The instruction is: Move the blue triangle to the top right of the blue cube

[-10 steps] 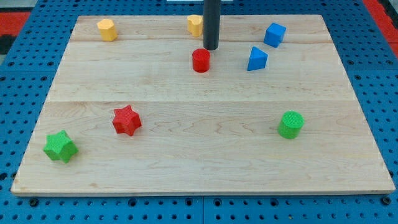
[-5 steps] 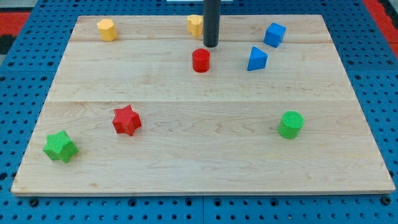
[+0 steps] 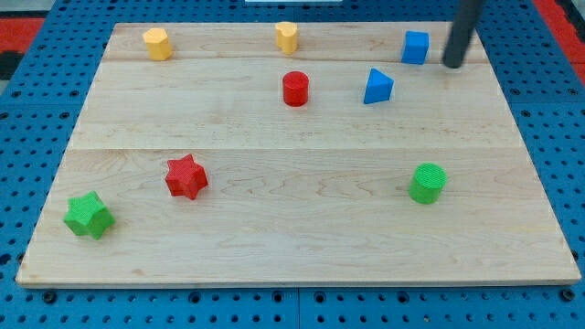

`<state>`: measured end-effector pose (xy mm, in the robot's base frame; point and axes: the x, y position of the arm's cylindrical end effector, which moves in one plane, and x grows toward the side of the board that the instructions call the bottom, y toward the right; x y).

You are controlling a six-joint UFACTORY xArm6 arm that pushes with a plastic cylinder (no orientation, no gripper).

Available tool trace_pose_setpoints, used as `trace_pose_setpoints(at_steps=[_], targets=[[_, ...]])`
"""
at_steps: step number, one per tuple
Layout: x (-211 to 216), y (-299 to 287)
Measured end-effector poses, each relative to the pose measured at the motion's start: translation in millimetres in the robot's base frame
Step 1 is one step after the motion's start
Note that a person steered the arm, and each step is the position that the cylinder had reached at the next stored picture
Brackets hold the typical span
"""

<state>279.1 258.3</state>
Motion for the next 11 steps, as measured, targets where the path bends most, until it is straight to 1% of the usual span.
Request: trace_pose_setpoints(at_steps=[1, 2, 3, 4, 5, 6, 7, 8, 9, 10, 11], targets=[[-58, 11], [-22, -70], [44, -187], [65, -231], [73, -218], [119, -218], [132, -172], [132, -87], [127, -67], [127, -63], [140, -29]])
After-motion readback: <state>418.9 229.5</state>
